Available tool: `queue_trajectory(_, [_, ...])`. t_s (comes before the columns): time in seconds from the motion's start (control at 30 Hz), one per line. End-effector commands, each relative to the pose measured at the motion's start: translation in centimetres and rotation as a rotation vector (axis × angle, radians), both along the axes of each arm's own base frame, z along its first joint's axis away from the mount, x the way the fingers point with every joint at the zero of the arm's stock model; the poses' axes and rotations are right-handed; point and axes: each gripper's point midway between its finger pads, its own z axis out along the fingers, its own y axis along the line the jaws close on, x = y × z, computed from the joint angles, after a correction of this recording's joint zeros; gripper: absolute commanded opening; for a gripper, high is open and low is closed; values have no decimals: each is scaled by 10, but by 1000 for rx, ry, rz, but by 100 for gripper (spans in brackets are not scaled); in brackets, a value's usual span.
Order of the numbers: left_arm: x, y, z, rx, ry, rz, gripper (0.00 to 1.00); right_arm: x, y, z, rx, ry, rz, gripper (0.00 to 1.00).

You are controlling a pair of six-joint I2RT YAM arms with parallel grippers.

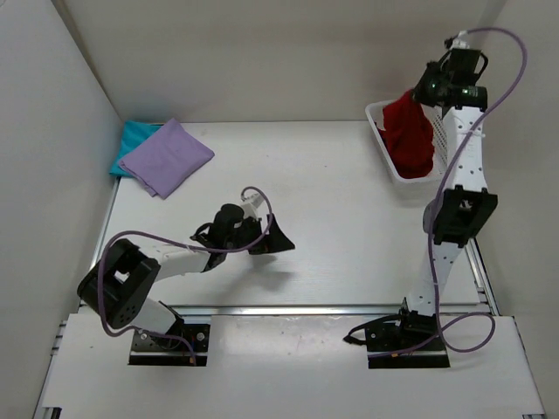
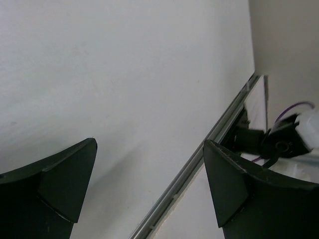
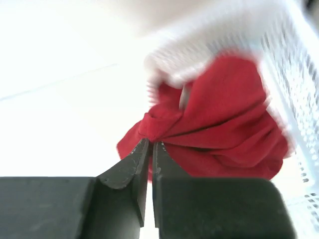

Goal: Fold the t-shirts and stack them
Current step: Grab crumpled tshirt from bin with the right arm, then move the tshirt to the center of the board

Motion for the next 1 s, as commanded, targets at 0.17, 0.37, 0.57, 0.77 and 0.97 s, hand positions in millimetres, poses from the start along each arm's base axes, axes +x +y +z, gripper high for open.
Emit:
queue_trajectory(0.17, [47, 62, 51, -187, -14, 249, 98, -175, 180, 289, 64, -703, 511, 0])
queue_trajectory(0.37, [67, 137, 63, -289, -12, 480, 98, -232, 212, 321, 173, -829, 683, 0])
queue_trajectory(0.57, [79, 223, 81, -315, -116, 760, 99, -231, 223, 167, 379, -656, 798, 1])
queue_trajectory(0.77, [83, 185, 65, -129, -126, 620, 99, -195, 207, -43, 546, -207, 626, 42])
queue_trajectory(0.97, [77, 153, 50, 91, -184, 499, 99, -201, 183, -63, 314, -136, 383, 56])
